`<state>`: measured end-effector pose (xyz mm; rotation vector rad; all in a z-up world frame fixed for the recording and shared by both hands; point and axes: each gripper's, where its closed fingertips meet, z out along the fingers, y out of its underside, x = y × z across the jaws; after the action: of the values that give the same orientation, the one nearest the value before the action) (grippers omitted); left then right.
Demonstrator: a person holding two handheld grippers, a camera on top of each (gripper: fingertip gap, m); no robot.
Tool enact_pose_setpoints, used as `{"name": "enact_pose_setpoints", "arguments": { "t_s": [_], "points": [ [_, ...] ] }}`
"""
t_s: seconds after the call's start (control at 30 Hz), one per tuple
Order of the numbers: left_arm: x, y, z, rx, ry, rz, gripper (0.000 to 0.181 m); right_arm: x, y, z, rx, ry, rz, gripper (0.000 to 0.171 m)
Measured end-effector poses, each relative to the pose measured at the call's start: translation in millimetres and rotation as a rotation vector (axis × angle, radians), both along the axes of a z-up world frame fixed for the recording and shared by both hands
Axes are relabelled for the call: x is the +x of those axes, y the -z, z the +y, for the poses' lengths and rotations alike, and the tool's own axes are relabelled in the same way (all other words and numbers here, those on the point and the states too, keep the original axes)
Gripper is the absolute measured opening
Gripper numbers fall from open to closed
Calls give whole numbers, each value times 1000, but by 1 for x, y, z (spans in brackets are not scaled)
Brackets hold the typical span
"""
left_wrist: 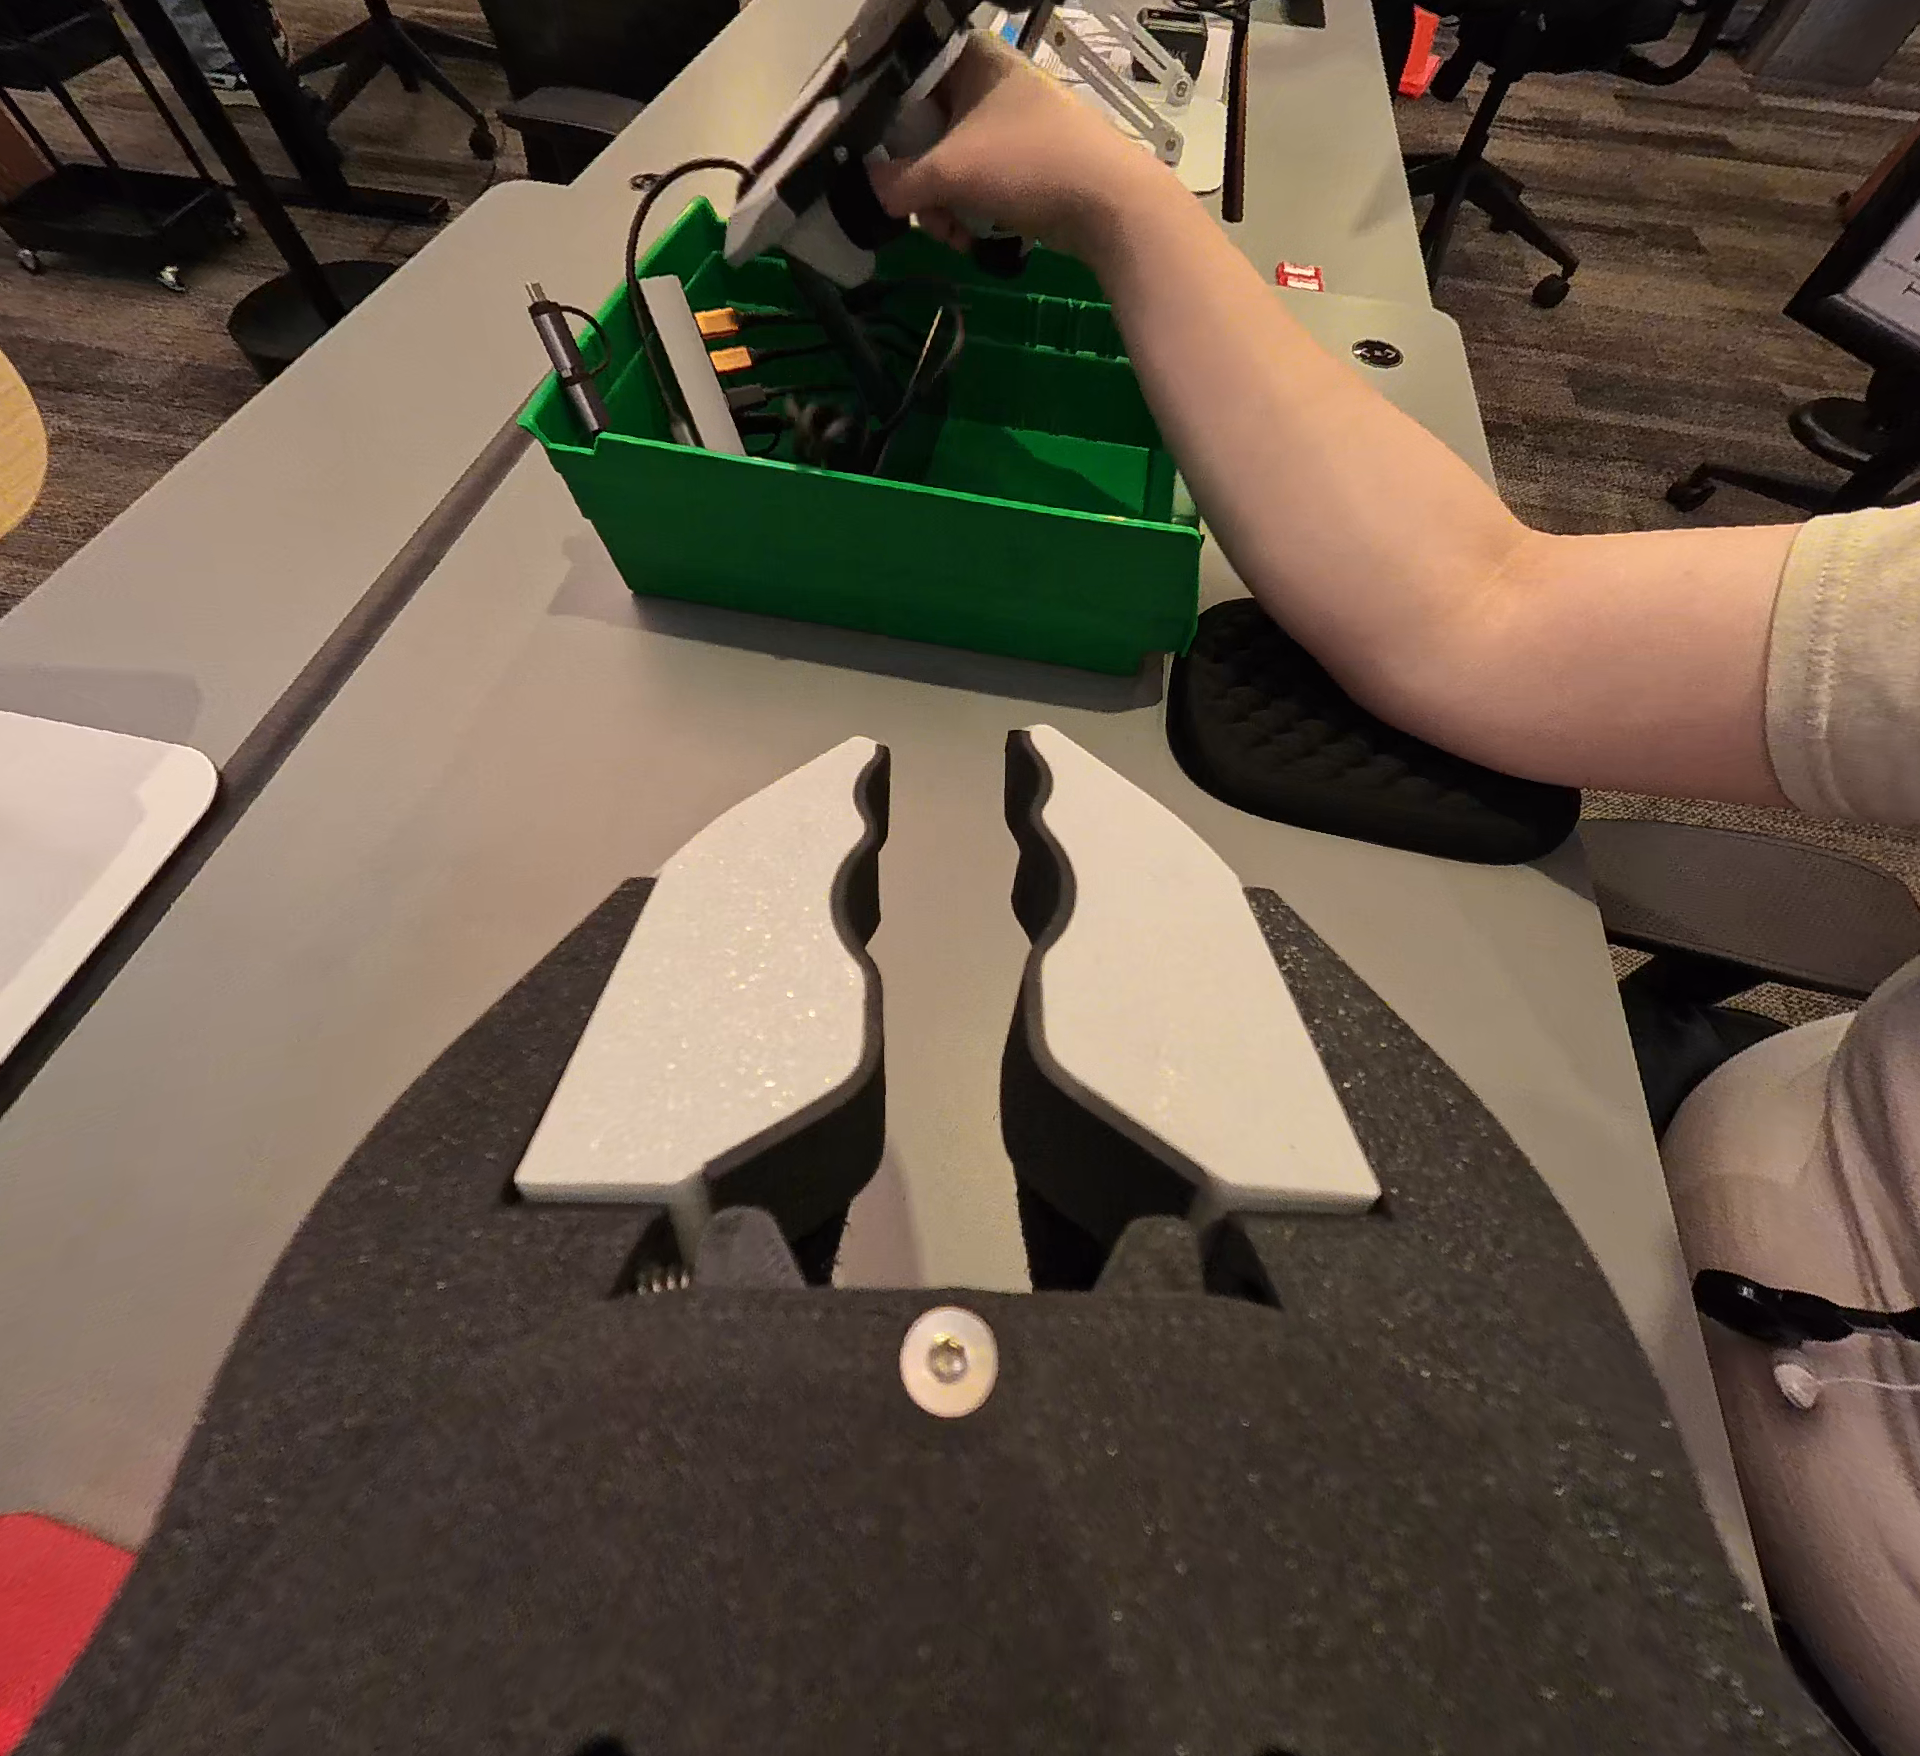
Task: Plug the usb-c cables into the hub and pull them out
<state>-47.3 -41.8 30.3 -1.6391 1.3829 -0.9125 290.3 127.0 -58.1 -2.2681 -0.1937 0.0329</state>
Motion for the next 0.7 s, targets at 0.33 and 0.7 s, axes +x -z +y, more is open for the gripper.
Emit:
{"name": "enact_pose_setpoints", "arguments": {
  "t_s": [0.33, 0.7],
  "points": [
    [-53, -27, 29, 37, -194, -9, 21, 37, -58, -63, 48, 224, 114, 46],
    [-311, -27, 99, 58, -1202, 177, 46, 31, 55, -123, -556, 209, 287, 27]
  ]
}}
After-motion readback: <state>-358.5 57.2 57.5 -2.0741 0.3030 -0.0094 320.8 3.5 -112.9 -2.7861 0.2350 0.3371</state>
